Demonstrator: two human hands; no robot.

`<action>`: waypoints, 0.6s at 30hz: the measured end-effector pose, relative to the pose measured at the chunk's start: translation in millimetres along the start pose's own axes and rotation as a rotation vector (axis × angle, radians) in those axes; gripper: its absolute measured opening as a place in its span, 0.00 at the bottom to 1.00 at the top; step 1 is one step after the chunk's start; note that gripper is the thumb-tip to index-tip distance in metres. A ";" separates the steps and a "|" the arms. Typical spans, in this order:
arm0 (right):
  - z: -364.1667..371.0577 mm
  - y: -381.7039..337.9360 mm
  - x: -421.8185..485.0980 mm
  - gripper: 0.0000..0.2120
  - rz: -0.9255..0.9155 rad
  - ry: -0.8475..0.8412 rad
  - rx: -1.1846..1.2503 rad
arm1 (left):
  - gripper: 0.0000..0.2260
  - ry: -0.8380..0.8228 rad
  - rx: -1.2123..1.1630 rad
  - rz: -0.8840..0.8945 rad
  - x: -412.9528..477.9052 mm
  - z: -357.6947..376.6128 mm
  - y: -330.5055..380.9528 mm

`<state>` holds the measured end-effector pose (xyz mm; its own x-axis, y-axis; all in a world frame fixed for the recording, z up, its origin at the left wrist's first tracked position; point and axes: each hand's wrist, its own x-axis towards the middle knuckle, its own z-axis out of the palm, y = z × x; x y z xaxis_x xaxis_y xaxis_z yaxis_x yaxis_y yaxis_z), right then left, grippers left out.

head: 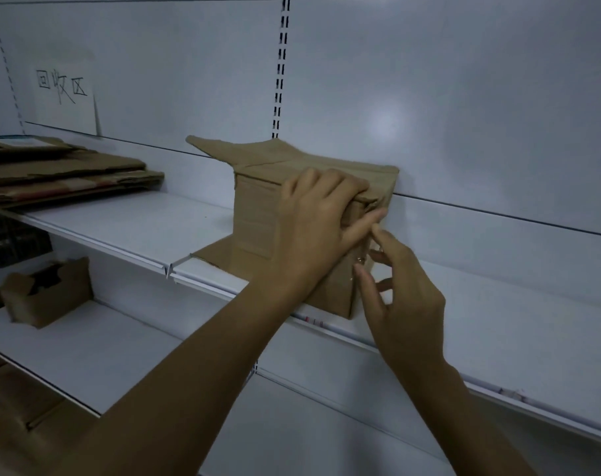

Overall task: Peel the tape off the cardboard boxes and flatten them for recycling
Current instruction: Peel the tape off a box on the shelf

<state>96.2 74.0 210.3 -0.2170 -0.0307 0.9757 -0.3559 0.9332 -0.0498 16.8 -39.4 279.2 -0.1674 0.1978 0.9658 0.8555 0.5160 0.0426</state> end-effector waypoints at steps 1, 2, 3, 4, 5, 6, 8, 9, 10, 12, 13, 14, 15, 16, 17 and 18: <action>-1.6 0.6 0.2 0.18 0.024 -0.005 -0.007 | 0.16 -0.015 0.019 -0.007 2.2 2.6 3.9; -3.2 1.4 0.4 0.17 0.043 -0.006 -0.018 | 0.17 -0.036 0.029 -0.003 5.2 3.4 5.5; -4.7 2.7 0.4 0.16 0.050 -0.007 -0.044 | 0.18 -0.071 0.027 0.022 10.3 1.4 3.7; -6.0 3.6 0.6 0.14 0.049 -0.012 -0.078 | 0.20 -0.140 0.009 0.055 17.3 -4.5 -1.2; -6.3 4.0 1.0 0.13 0.048 -0.022 -0.110 | 0.21 -0.224 -0.027 0.084 24.8 -10.6 -9.7; -5.7 2.9 1.4 0.11 0.052 -0.037 -0.135 | 0.22 -0.323 -0.070 0.104 33.4 -17.1 -20.3; -0.8 -0.3 2.3 0.11 0.040 -0.069 -0.219 | 0.24 -0.511 -0.126 0.119 51.0 -24.7 -40.4; 2.0 -1.9 2.3 0.11 0.025 -0.065 -0.297 | 0.26 -0.573 -0.130 0.134 56.7 -22.8 -46.1; 3.7 -2.8 2.7 0.11 0.009 -0.050 -0.361 | 0.27 -0.595 -0.120 0.145 57.0 -21.5 -46.7; 7.8 -7.5 1.9 0.09 0.021 -0.011 -0.465 | 0.23 -0.593 -0.174 0.175 53.3 -18.5 -46.4; 10.6 -11.3 1.8 0.08 0.030 0.011 -0.508 | 0.21 -0.610 -0.207 0.191 54.4 -17.9 -48.5; 13.2 -16.6 2.4 0.08 0.038 0.020 -0.547 | 0.20 -0.654 -0.235 0.219 59.0 -19.2 -52.3; 15.6 -22.5 2.9 0.08 0.056 0.014 -0.577 | 0.20 -0.725 -0.235 0.258 67.2 -20.5 -57.6; 17.3 -28.8 3.8 0.07 0.088 -0.005 -0.593 | 0.21 -0.811 -0.224 0.296 76.9 -21.7 -63.0; 17.6 -34.8 6.6 0.06 0.126 -0.025 -0.595 | 0.21 -0.893 -0.232 0.322 86.6 -22.9 -67.7; 16.7 -39.7 10.9 0.05 0.172 -0.047 -0.591 | 0.22 -0.945 -0.281 0.331 94.0 -21.3 -72.9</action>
<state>92.8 30.6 219.3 -0.2711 0.1344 0.9531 0.2490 0.9663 -0.0654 -50.9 -76.1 372.4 -0.1155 0.9290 0.3515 0.9916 0.1283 -0.0135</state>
